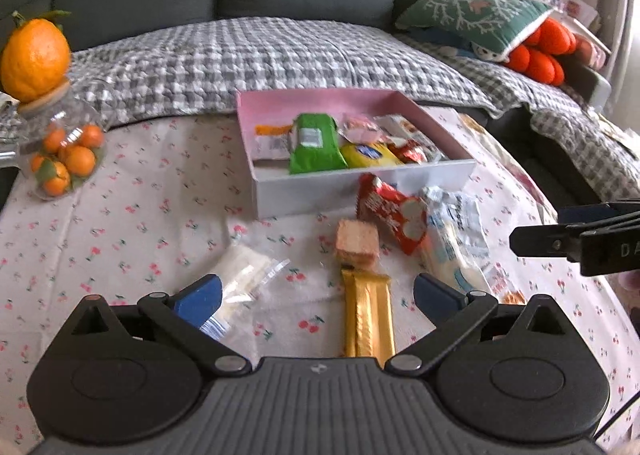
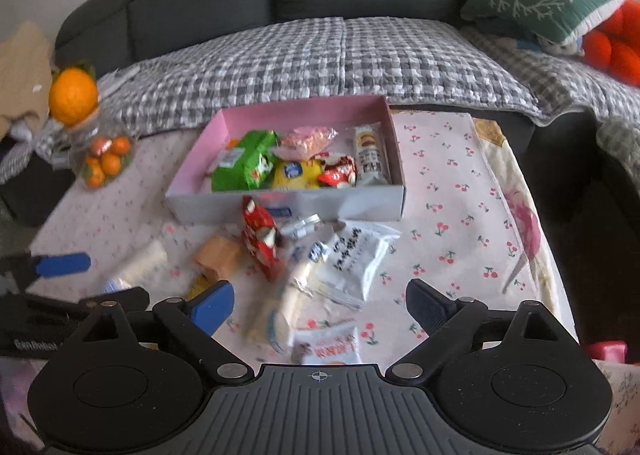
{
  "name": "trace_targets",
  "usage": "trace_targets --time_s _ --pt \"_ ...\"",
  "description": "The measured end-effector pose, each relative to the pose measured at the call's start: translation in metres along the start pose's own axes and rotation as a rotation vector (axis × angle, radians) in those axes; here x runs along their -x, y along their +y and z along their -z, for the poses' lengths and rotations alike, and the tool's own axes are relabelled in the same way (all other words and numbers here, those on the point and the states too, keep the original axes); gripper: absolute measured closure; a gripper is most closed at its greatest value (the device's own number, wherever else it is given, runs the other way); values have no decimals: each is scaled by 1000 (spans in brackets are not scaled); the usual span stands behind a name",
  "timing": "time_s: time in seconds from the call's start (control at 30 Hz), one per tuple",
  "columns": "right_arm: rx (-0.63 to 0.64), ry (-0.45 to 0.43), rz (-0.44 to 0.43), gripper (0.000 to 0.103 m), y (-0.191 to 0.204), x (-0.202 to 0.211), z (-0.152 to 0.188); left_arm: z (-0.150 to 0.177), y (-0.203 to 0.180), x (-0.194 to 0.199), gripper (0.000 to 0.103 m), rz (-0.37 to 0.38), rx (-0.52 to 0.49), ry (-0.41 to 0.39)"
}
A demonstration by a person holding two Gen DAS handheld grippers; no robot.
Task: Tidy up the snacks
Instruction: 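Withdraw both tools from the box toward the loose snacks, then grasp gold wafer bar with left tool while right tool grasps orange biscuit pack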
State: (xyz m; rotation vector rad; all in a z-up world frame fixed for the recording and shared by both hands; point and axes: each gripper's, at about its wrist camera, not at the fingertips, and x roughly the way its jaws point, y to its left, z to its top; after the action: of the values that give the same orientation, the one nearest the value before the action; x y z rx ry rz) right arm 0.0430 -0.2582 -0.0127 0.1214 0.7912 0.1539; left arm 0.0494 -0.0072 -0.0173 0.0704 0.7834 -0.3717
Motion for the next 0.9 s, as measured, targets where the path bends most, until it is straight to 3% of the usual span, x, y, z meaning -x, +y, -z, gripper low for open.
trace_targets --time_s 0.33,0.53,0.67,0.77,0.9 --pt "111 54 -30 8 -6 -19 44 26 -24 -21 2 44 -124 43" --pt "207 81 6 8 2 -33 62 33 -32 -28 4 36 -200 35" --pt "169 67 1 0 -5 -38 64 37 -32 -33 5 37 -213 41" --pt "160 49 -7 0 -9 -40 65 38 -30 -34 5 51 -193 29" --pt "161 46 -9 0 -9 -41 64 37 -30 -34 16 65 -186 23"
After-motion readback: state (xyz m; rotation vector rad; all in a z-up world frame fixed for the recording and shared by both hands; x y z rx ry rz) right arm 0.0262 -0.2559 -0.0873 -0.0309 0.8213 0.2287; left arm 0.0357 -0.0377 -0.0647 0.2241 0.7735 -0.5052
